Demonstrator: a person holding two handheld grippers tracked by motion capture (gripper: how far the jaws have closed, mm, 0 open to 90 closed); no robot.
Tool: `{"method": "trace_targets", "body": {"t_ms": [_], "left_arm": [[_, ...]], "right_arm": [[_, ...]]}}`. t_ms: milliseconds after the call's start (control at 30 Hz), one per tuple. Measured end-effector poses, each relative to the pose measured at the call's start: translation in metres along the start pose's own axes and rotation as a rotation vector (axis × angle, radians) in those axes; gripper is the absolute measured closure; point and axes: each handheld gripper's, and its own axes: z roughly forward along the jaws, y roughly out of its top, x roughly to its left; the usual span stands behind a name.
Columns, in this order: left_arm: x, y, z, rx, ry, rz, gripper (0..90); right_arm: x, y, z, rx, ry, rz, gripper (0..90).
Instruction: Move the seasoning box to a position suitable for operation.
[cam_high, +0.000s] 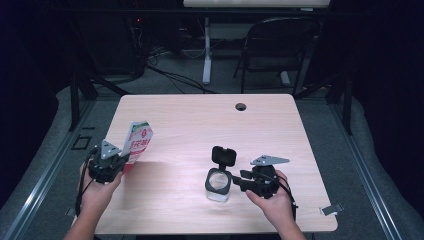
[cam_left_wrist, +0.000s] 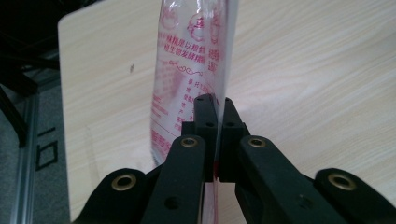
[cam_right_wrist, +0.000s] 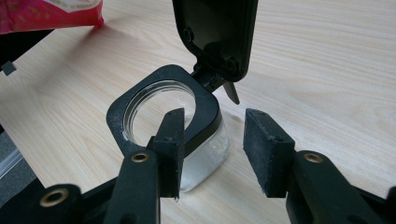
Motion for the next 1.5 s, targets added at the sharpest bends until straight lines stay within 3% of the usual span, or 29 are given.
{"method": "trace_targets", "body": {"t_ms": [167, 567, 1000, 1500], "left_arm": [[-0.003, 0.009, -0.014, -0.024, -0.019, 0.023, 90.0], [-0.037, 0.025, -0.024, -0.084, -0.131, 0.103, 90.0], [-0.064, 0.031, -0.025, -0.110, -0.219, 0.144, 90.0], [-0.086, 0.031, -0.020, -0.127, -0.281, 0.177, 90.0]], "right_arm": [[0.000, 0.000, 0.000, 0.000, -0.002, 0.000, 58.7], [-0.001, 0.000, -0.002, -0.012, 0.002, 0.005, 58.7], [0.001, 0.003, -0.004, -0.018, 0.007, -0.012, 58.3], [0.004, 0.005, -0.006, -0.028, 0.011, -0.010, 58.3]]}}
